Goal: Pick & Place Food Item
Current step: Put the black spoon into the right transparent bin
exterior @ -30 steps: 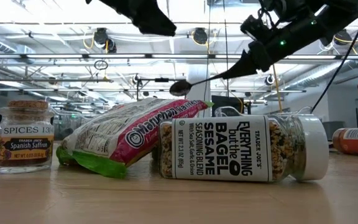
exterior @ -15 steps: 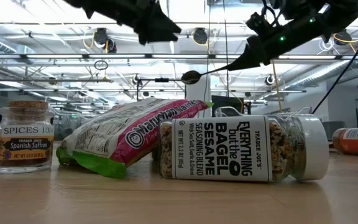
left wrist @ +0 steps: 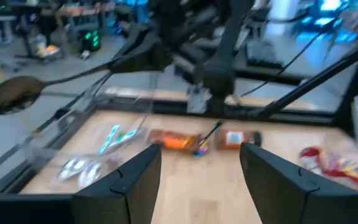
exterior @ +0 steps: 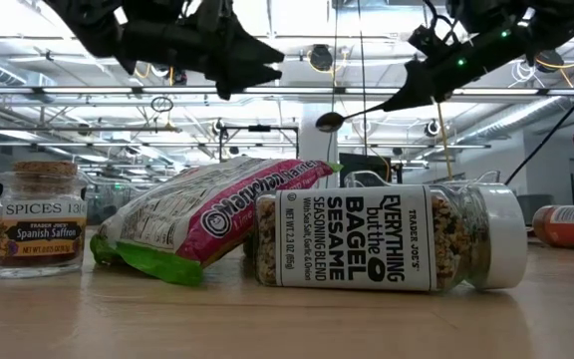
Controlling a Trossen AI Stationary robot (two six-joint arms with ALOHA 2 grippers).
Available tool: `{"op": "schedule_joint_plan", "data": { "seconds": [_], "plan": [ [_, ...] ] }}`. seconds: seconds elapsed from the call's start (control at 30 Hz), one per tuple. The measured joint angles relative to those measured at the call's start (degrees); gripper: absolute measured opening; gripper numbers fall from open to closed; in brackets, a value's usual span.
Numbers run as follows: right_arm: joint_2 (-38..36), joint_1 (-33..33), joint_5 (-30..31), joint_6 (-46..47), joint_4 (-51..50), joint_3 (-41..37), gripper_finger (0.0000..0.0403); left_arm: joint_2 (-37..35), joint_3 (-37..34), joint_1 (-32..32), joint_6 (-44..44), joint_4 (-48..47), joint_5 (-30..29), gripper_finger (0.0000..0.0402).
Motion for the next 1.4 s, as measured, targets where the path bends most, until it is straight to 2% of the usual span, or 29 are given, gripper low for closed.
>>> {"op": "schedule_joint_plan", "data": {
  "seconds": [0.17, 0.37, 0.5, 0.8, 1.0, 1.4],
  "plan": [
    [-1.2, -3.8, -4.1, 1.4, -1.3, 0.0, 0.0, 0.0, -1.7, -1.7, 0.5, 3.1, 0.9, 0.0228],
    [-1.3, -8.4, -4.8, 1.2, -3.7, -0.4, 0.0, 0.0, -1.8, -3.5, 0.7, 3.3, 0.9, 0.0228],
    [-1.7, -12.3, -9.9, 1.6, -3.9, -3.0, 0.0, 0.0, -1.8, -4.4, 0.9, 3.4, 0.9, 0.0228],
    [-2.8, -19.8, -16.1, 3.1, -7.1, -5.2, 0.0, 0.0, -1.8, -4.9, 2.0, 3.2, 0.6, 0.0228],
    [-2.8, -21.7, -16.2, 2.8, -13.7, -5.3, 0.0, 0.0, -1.8, -4.9, 2.3, 3.1, 0.5, 0.0228],
    [-1.6, -21.9, -16.2, 3.0, -17.0, -5.3, 0.0, 0.0, -1.8, -4.9, 2.3, 2.9, 0.5, 0.0228]
  ]
}}
